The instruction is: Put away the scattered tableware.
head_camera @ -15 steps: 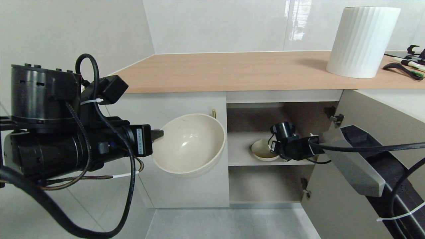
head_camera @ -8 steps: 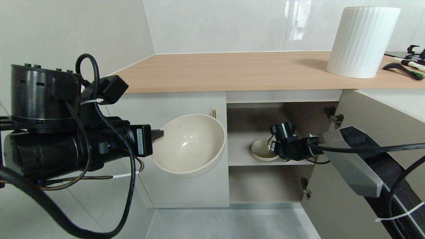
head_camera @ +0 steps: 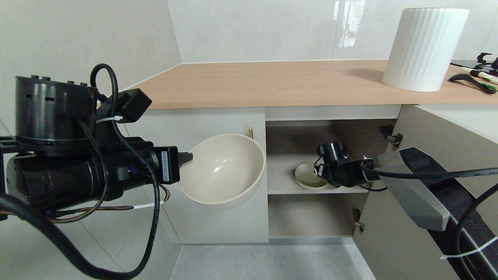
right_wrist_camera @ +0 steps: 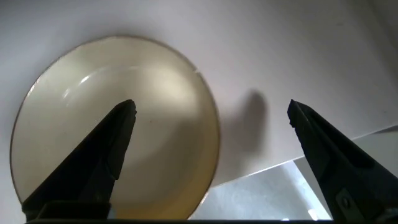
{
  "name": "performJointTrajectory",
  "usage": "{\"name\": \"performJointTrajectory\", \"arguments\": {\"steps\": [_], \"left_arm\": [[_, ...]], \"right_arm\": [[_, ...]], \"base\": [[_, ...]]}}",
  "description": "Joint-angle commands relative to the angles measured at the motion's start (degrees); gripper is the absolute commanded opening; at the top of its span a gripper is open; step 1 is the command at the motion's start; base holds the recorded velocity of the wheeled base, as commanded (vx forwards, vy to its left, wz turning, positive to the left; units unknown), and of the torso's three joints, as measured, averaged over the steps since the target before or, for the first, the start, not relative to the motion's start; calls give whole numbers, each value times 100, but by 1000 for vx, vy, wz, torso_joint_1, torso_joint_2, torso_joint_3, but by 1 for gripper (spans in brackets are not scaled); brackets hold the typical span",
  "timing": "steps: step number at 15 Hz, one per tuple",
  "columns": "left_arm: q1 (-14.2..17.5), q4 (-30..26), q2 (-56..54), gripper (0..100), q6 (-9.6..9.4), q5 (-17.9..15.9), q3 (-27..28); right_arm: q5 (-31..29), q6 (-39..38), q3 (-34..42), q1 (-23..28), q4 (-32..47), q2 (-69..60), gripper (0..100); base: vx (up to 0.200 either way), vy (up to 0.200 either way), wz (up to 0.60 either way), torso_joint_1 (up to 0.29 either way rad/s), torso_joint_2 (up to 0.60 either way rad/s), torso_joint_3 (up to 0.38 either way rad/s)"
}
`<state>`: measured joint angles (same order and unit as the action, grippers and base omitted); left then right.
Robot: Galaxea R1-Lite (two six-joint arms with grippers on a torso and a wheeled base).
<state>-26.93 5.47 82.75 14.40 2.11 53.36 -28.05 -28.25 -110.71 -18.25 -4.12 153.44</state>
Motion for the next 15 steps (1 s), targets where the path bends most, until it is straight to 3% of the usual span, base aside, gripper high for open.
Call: {"name": "performJointTrajectory", "arguments": {"steps": [1, 3, 6, 8, 10, 13, 15], "left_arm": [[-23, -2, 48, 0, 2, 0, -18], [-111, 6, 180, 0, -16, -9, -62], [-339, 6, 505, 0, -262, 0, -133], [-454, 15, 778, 0, -271, 0, -133], [-585, 15, 1129, 0, -271, 18, -141], [-849, 129, 1657, 0, -271, 413, -159], [-999, 622, 1929, 0, -280, 765, -335]], "right_arm": [[-113, -208, 542, -56, -1, -754, 100], [151, -199, 1360, -284, -1, -1493, 100], [414, 30, 2344, -566, 17, -2372, 100], [564, 170, 2915, -592, 104, -2908, 100], [1197, 205, 3443, -592, 157, -3708, 100], [2480, 205, 3873, -935, 834, -4885, 100], [2638, 197, 3882, -1304, 1238, -5114, 100]], "base": [[0, 0, 0, 0, 0, 0], [0, 0, 0, 0, 0, 0], [0, 0, 0, 0, 0, 0], [0, 0, 0, 0, 0, 0], [0, 0, 0, 0, 0, 0], [0, 0, 0, 0, 0, 0], [0, 0, 0, 0, 0, 0]]}}
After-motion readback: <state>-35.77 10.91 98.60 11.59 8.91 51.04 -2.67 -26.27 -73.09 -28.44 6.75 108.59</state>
